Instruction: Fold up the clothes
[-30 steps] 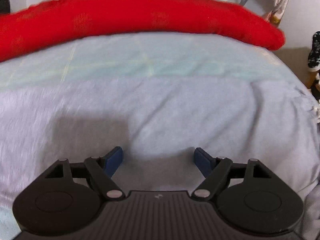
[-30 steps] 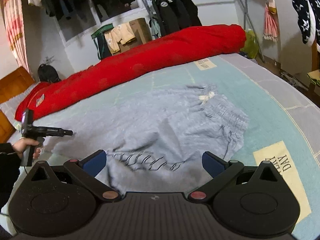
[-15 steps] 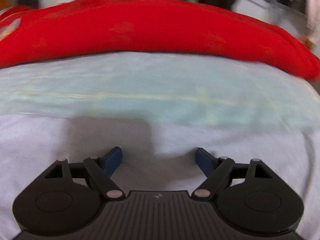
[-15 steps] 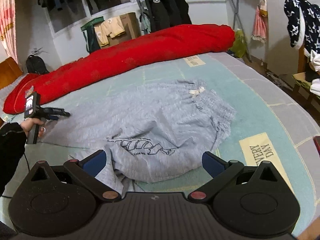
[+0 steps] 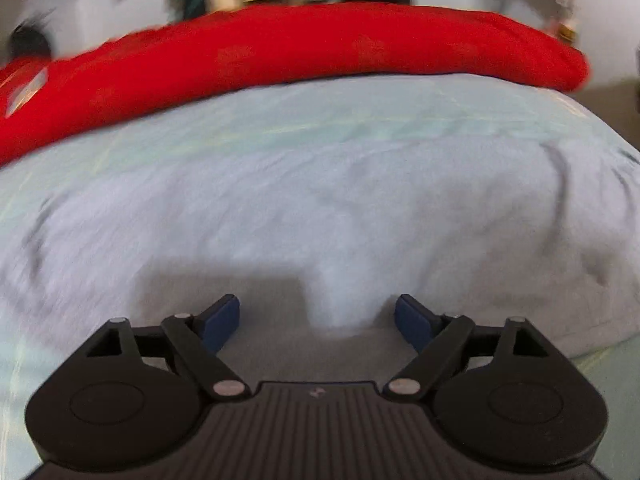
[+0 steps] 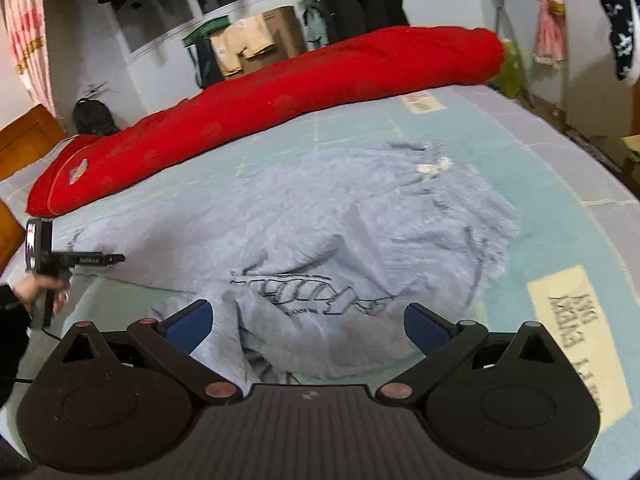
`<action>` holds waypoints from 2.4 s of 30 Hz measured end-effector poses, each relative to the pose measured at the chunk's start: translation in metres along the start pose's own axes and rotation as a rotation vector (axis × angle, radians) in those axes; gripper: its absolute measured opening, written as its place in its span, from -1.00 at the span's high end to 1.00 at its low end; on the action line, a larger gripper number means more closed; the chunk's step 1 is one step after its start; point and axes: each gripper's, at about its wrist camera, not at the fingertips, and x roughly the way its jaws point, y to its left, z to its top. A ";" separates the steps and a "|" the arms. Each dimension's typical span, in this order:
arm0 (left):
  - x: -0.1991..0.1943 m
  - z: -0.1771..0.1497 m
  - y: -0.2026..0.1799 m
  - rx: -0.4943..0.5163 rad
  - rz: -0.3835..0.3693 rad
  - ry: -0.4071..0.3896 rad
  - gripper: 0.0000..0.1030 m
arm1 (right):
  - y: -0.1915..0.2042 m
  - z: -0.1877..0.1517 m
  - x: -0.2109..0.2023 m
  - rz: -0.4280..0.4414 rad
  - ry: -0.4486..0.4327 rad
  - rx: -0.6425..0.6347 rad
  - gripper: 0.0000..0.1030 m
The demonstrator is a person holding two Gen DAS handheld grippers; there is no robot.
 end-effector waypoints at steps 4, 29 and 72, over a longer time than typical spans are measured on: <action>-0.028 0.007 0.002 -0.058 0.092 0.021 -0.62 | -0.002 0.002 0.007 0.011 0.025 -0.048 -1.00; -0.139 -0.056 -0.276 -0.006 -0.239 0.015 -0.65 | -0.180 -0.009 0.063 0.300 0.057 0.395 -1.00; -0.094 -0.081 -0.169 -0.073 -0.476 0.061 -0.68 | -0.208 -0.054 0.121 0.302 -0.212 0.855 0.92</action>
